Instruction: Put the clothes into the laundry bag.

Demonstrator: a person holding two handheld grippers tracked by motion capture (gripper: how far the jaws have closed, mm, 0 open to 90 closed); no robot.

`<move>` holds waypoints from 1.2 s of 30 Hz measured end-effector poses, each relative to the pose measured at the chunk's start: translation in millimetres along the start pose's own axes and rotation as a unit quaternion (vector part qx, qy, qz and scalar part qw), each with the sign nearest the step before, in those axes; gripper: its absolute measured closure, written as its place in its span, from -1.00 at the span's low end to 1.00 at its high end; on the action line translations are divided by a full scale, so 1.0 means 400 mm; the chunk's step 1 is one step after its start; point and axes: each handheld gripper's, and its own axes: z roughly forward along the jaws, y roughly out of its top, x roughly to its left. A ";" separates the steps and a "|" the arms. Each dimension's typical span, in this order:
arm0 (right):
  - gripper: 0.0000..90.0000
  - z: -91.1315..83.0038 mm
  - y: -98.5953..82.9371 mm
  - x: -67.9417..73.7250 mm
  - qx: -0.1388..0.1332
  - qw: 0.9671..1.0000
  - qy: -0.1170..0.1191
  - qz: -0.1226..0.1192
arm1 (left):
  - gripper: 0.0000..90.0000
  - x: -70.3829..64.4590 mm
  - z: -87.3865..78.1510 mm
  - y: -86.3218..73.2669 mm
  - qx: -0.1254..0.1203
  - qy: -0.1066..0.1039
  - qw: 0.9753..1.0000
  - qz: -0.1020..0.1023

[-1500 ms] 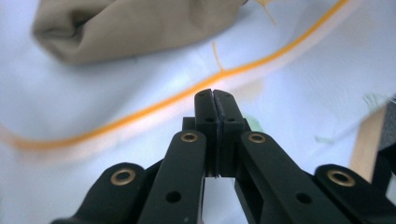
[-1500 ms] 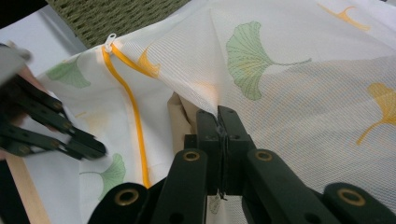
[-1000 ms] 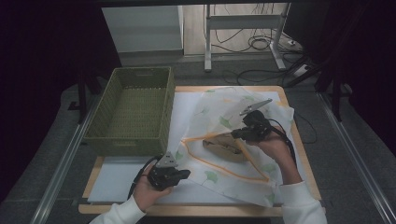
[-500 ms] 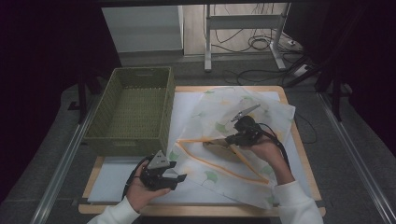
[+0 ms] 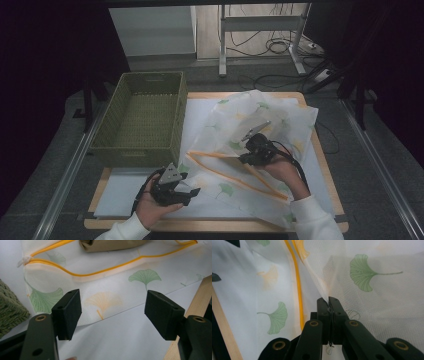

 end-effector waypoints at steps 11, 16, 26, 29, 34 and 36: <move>0.92 0.039 -0.020 0.005 0.021 1.000 0.010 0.002 | -0.39 0.004 0.005 -0.002 0.003 0.008 1.000 -0.002; 0.92 0.053 -0.031 0.010 0.030 0.999 0.012 0.005 | -0.39 0.006 0.004 -0.003 0.004 0.009 1.000 -0.002; 0.85 0.083 -0.039 0.024 0.048 0.999 0.020 -0.001 | -0.39 0.008 0.006 -0.004 0.008 0.010 1.000 -0.001; 0.80 0.094 -0.041 0.028 0.055 0.998 0.021 -0.001 | -0.40 0.009 0.007 -0.004 0.008 0.010 1.000 -0.001; 0.41 0.079 -0.036 0.031 0.034 0.999 0.022 0.000 | -0.40 0.009 0.009 -0.005 0.010 0.012 1.000 -0.001; 0.26 0.066 -0.035 0.029 0.017 1.000 0.021 0.006 | -0.40 0.009 0.010 -0.005 0.010 0.013 1.000 -0.002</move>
